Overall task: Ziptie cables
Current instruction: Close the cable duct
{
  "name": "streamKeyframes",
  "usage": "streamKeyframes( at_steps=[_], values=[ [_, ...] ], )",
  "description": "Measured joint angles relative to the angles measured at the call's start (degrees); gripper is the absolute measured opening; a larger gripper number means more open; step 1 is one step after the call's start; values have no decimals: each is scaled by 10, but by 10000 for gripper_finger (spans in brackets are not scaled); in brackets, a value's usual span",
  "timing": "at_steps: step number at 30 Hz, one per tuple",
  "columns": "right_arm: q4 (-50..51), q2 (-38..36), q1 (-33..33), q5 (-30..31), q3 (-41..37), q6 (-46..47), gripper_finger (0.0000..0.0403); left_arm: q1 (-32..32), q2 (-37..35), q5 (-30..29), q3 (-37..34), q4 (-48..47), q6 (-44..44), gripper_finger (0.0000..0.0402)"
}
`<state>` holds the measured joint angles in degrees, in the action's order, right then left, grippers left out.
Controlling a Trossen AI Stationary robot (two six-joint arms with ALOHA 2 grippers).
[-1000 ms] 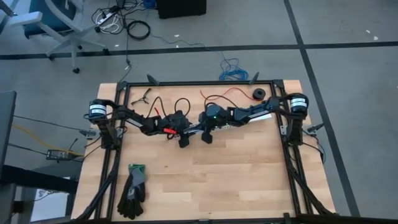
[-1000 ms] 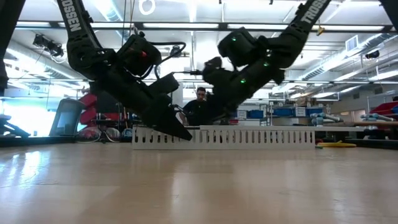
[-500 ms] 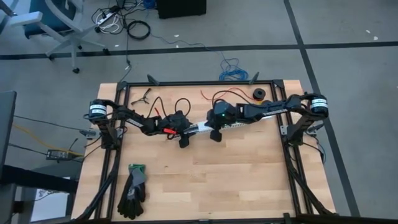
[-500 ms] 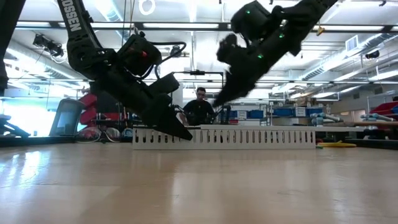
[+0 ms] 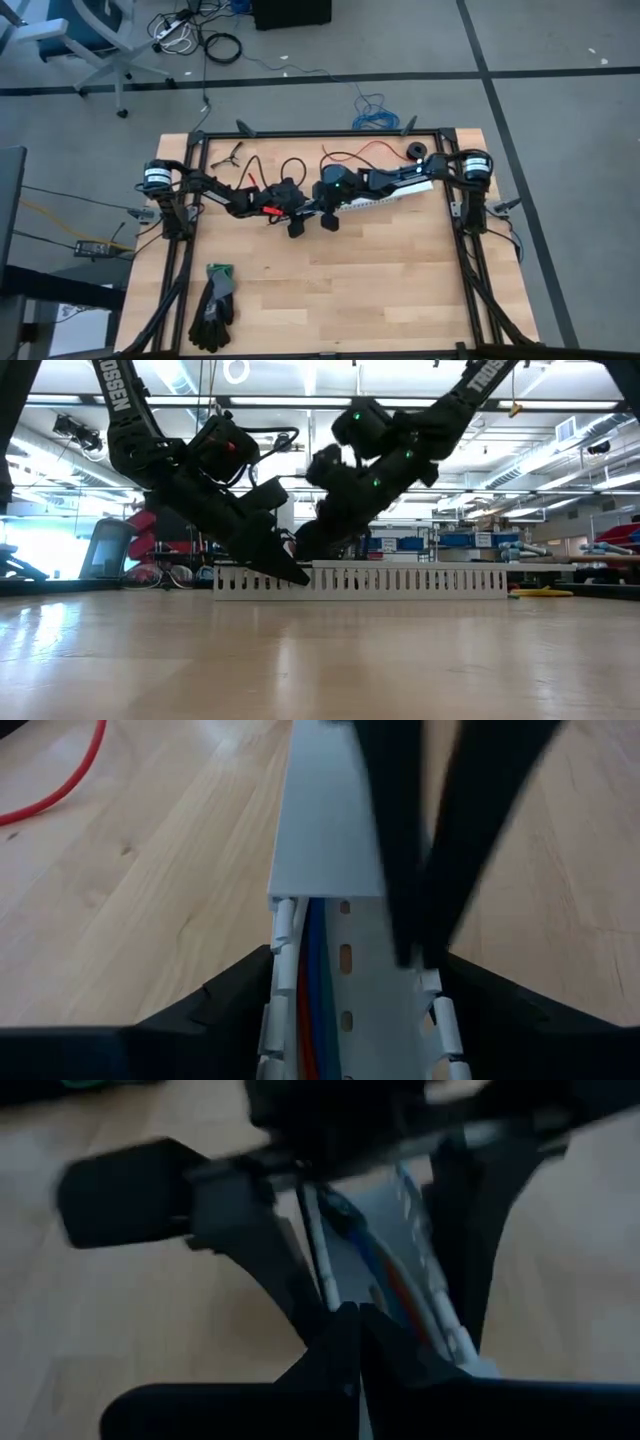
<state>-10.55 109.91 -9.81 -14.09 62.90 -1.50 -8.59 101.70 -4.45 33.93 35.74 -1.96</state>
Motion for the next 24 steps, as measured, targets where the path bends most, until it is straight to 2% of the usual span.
streamKeyframes(
  at_steps=[5,12,20,24],
  values=[
    [9,-62,15,52,-15,-27,0,0,0,0,0,0,1,250],
    [14,-137,16,62,-73,-3,0,1,0,0,0,3,18,271],
    [17,-169,16,89,-98,23,0,1,-20,14,0,-3,35,278],
    [19,-168,16,89,-99,30,0,0,-20,15,0,-47,34,278]
  ],
)
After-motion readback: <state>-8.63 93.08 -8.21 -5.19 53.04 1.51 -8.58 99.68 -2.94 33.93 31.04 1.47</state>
